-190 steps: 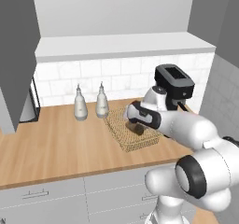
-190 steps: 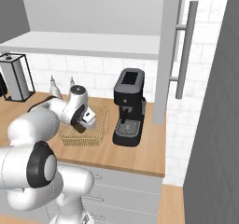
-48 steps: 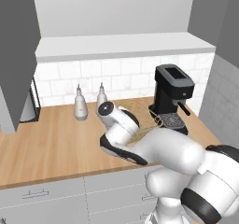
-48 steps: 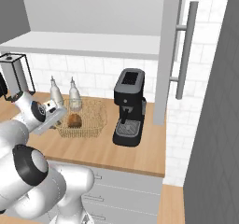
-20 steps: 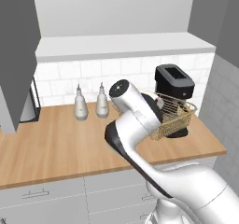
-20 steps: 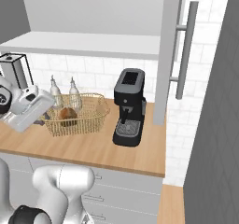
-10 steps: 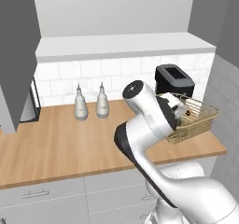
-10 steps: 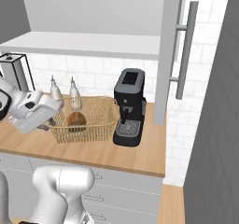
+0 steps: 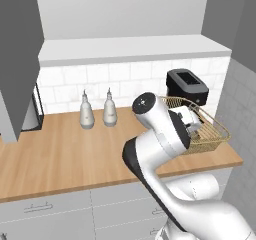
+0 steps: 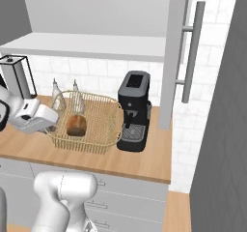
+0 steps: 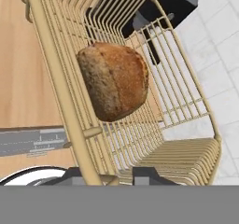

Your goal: Open the cabinet, pick up the bread from the cabinet and place it in the basket. Then move the basket to the dining counter.

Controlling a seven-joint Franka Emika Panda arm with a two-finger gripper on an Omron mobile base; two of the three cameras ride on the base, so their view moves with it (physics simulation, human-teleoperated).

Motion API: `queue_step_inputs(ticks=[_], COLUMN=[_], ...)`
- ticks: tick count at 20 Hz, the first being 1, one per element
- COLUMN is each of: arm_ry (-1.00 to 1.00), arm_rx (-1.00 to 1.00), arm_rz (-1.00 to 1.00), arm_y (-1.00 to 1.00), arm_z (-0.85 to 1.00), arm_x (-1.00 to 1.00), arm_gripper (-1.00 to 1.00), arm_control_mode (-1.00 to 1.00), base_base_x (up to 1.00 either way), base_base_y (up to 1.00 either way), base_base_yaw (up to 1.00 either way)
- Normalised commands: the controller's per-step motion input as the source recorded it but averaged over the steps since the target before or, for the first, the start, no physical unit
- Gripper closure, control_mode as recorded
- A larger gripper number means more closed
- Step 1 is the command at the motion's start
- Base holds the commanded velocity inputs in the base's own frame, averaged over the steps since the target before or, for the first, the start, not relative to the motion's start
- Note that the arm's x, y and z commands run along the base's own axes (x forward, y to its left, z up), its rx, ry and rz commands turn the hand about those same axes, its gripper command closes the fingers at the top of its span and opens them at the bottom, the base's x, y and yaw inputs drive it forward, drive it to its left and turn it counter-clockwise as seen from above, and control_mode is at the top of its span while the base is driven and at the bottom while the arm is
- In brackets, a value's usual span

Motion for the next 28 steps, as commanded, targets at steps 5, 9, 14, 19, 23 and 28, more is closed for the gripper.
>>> queue_step_inputs(ticks=[5, 9, 14, 19, 23, 28], arm_ry=[0.0, 0.02, 0.0, 0.0, 0.0, 0.0], arm_rx=[-0.05, -0.04, 0.0, 0.0, 0.0, 0.0], arm_rz=[-0.01, 0.0, 0.0, 0.0, 0.0, 0.0], arm_y=[0.0, 0.02, 0.0, 0.0, 0.0, 0.0], arm_z=[0.0, 0.0, 0.0, 0.0, 0.0, 0.0], arm_x=[0.22, 0.01, 0.0, 0.0, 0.0, 0.0], arm_gripper=[1.0, 1.0, 1.0, 1.0, 1.0, 1.0], arm_control_mode=[-1.0, -1.0, -1.0, -1.0, 1.0, 1.0], base_base_x=[0.0, 0.0, 0.0, 0.0, -0.18, -0.73], base_base_y=[0.0, 0.0, 0.0, 0.0, 0.09, 0.44], base_base_yaw=[0.0, 0.0, 0.0, 0.0, 0.0, 0.0])
